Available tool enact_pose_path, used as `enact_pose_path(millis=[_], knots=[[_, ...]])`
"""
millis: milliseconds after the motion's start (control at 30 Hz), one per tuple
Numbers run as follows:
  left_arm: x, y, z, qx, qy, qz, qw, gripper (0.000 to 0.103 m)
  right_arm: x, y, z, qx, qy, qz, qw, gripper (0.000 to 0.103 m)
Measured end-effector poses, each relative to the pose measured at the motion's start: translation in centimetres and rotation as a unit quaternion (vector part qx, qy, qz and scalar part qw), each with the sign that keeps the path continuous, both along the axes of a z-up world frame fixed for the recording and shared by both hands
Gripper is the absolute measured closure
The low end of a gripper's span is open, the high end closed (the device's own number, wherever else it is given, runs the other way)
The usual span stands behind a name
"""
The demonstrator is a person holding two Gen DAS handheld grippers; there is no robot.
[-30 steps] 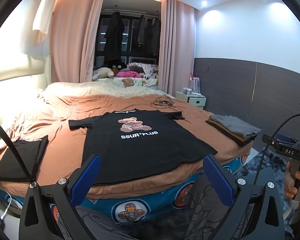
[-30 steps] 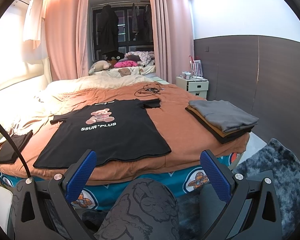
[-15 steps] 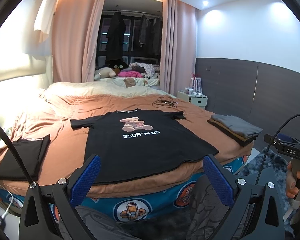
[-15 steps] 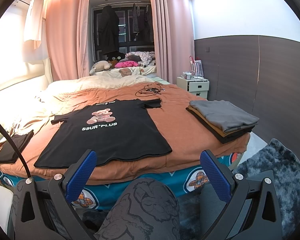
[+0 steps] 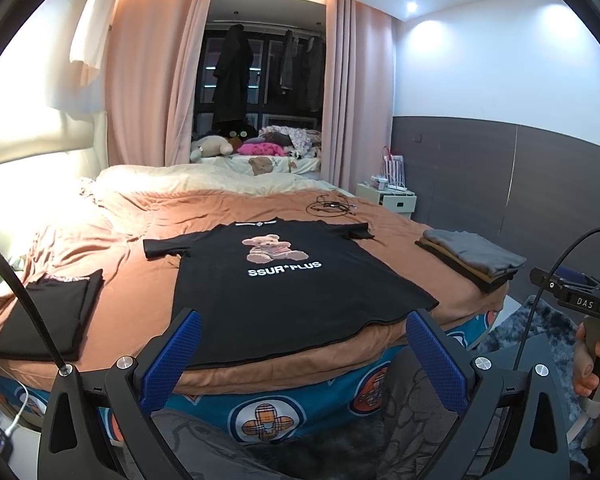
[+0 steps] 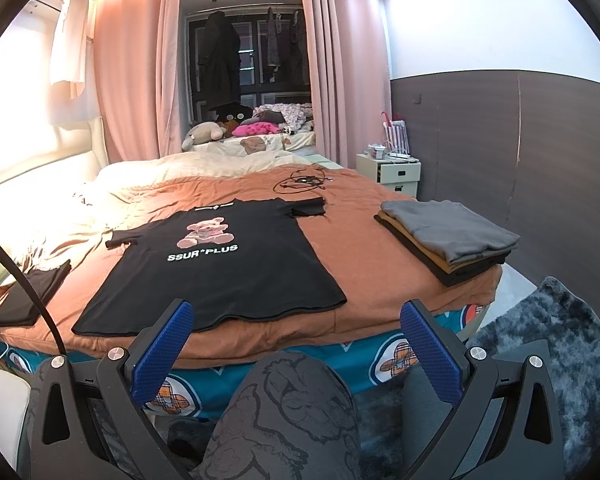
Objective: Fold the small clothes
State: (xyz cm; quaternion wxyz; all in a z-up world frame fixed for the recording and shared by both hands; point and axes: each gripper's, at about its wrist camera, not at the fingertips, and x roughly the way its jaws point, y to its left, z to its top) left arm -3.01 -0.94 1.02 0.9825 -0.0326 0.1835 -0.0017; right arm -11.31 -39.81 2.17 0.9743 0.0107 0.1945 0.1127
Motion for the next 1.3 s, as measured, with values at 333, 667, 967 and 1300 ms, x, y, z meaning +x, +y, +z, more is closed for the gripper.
enact_pose_path(millis=[333,667,967,1300], knots=[[0.5,0.5,0.2,0.003,0.002,0.009,1.0000,0.001,1.1,-0.5,0.2,0.007,0.000,0.006,1.000,0.000],[4.2,2.3,0.1,-0.005,0.014,0.015,0.9998,0.001,4.6,1.1,0.8,0.009,0.004,0.022,1.000,0.000],[10.0,7.2,-0.1,-0.015,0.032,0.033,0.9989,0.001,12.4,3.5,1.9,0.019,0.020,0.044,0.999,0.000],[18.0,14.6,0.3,-0.031,0.064,0.079,0.9943,0.012,22.0,6.9,2.9,0.017,0.035,0.071,0.997,0.000]])
